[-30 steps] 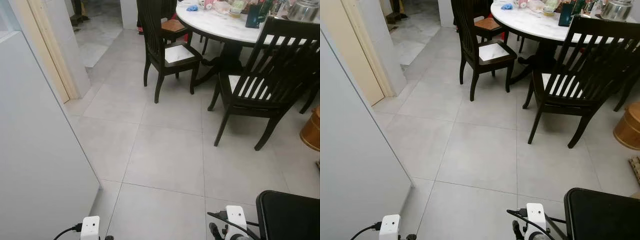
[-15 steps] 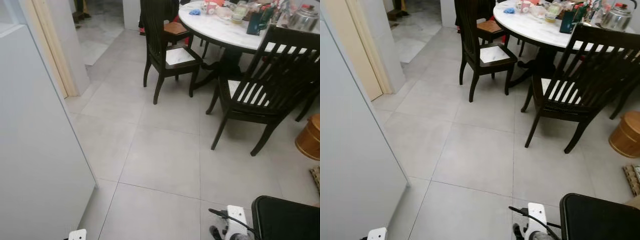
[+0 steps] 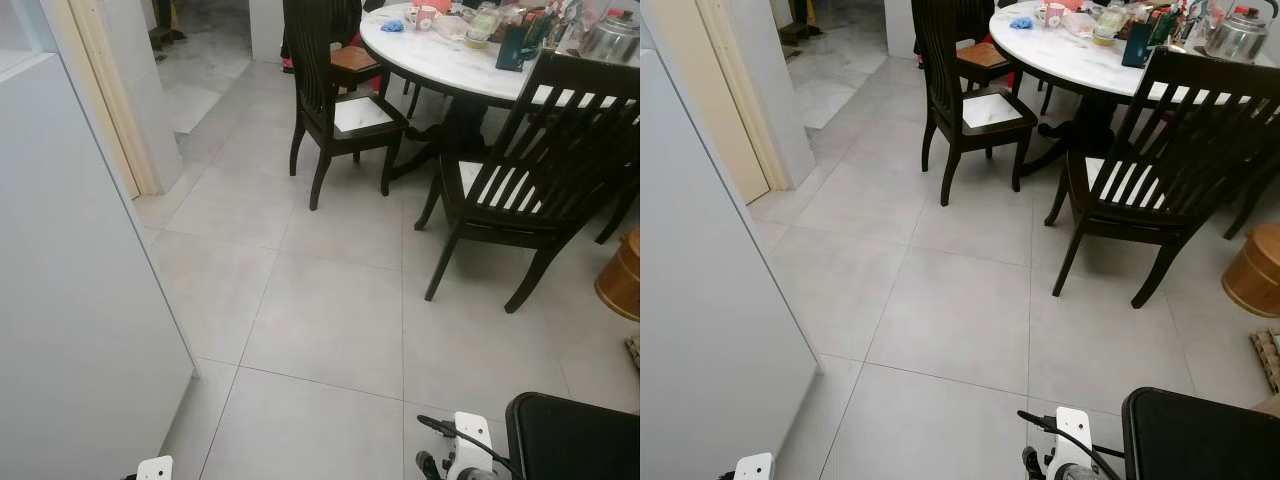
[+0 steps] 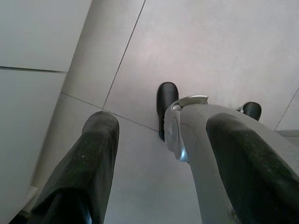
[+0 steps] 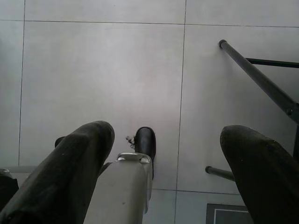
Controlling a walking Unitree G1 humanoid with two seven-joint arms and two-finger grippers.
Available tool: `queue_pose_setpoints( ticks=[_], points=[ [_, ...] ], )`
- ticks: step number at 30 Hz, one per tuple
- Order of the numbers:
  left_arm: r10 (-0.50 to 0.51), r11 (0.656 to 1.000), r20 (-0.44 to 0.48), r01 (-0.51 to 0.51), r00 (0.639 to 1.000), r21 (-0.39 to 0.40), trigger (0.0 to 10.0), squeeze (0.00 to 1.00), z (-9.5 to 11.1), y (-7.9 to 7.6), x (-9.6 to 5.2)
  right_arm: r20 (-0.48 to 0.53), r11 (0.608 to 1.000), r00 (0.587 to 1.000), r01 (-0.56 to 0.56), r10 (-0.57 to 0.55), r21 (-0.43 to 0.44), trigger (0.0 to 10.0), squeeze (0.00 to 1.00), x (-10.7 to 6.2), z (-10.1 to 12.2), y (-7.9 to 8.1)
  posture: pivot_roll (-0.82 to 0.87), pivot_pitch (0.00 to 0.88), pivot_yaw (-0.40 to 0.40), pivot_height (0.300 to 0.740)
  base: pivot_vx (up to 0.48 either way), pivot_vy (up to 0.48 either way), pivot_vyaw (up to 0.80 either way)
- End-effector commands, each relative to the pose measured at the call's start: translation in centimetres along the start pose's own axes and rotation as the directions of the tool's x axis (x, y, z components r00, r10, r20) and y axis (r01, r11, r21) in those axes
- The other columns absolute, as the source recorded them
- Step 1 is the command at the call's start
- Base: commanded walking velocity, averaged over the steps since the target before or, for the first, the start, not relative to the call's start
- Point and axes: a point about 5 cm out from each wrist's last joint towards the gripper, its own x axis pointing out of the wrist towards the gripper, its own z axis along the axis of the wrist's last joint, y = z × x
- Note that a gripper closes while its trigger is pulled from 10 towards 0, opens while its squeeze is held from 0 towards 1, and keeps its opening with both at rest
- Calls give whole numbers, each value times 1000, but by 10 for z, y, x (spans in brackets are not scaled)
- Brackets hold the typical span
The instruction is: Restocking fridge
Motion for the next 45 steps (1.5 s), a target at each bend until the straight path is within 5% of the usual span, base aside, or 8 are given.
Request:
queue_pose_setpoints(
  ticks=[1, 14, 45],
  points=[
    [-2, 1000, 8, 2, 1000, 4, 10000, 0, 2, 1, 0, 14, 1000, 1000, 1, -1, 6, 10000, 0, 0, 3, 0, 22, 0, -54, 740, 0, 0, 0],
    [-4, 1000, 8, 4, 1000, 2, 10000, 0, 2, 1, 0, 20, 1000, 1000, 12, -12, -15, 10000, 0, 0, 4, -1, 24, 0, -56, 740, 0, 0, 0],
    [6, 1000, 3, -6, 1000, 9, 10000, 0, -3, 5, -1, 5, 1000, 1000, 4, -4, -19, 10000, 0, 0, -1, 1, 7, 0, -38, 740, 0, 0, 800]
  ],
)
